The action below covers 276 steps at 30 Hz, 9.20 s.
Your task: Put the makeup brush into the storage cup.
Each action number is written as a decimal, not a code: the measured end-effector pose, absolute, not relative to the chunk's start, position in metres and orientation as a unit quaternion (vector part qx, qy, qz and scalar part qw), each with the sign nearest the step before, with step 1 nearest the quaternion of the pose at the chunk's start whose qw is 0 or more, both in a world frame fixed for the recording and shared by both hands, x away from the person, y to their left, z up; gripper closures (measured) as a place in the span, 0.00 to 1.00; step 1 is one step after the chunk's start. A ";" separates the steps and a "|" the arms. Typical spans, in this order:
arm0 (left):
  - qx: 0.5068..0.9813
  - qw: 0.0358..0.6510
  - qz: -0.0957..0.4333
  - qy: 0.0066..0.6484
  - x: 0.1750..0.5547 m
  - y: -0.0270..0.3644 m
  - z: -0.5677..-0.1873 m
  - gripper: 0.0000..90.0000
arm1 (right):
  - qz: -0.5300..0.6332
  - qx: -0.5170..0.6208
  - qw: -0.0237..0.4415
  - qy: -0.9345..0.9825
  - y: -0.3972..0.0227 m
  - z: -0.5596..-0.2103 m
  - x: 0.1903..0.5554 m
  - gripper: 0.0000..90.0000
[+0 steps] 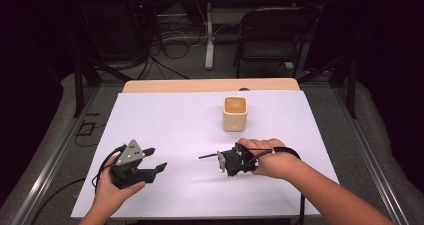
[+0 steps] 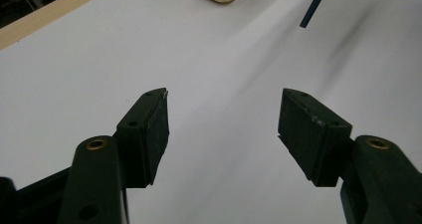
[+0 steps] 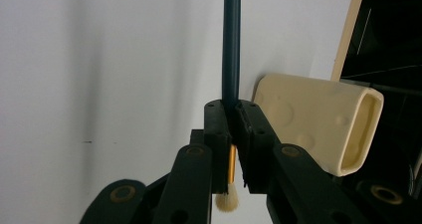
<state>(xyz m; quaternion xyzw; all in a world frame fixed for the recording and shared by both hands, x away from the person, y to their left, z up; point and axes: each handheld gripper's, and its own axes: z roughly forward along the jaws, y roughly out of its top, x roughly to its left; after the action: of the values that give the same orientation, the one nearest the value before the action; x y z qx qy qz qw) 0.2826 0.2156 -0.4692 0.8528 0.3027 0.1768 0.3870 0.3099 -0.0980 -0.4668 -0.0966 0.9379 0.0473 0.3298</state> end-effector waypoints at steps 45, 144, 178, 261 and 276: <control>0.928 0.242 0.077 0.272 0.320 0.172 -0.444 0.48 | 0.039 -0.150 0.379 0.912 -0.094 -0.470 0.300 0.93; 0.937 0.226 -0.014 0.265 0.345 0.103 -0.458 0.58 | 0.037 -0.187 0.394 0.899 -0.082 -0.472 0.293 0.93; 0.947 0.196 -0.051 0.249 0.352 0.084 -0.470 0.77 | 0.036 -0.201 0.400 0.894 -0.083 -0.473 0.292 0.93; 0.963 0.168 -0.060 0.203 0.346 0.076 -0.474 0.95 | 0.029 -0.234 0.400 0.886 -0.082 -0.479 0.290 0.88; 0.961 0.171 -0.052 0.209 0.347 0.078 -0.474 0.95 | 0.039 -0.222 0.413 0.882 -0.082 -0.479 0.292 0.65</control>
<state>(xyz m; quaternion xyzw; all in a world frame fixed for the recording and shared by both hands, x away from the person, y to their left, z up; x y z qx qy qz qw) 0.3469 0.0785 -0.4740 0.9613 0.2091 -0.0521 0.1715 0.2916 -0.0818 -0.4786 -0.2222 0.8824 0.0388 0.4130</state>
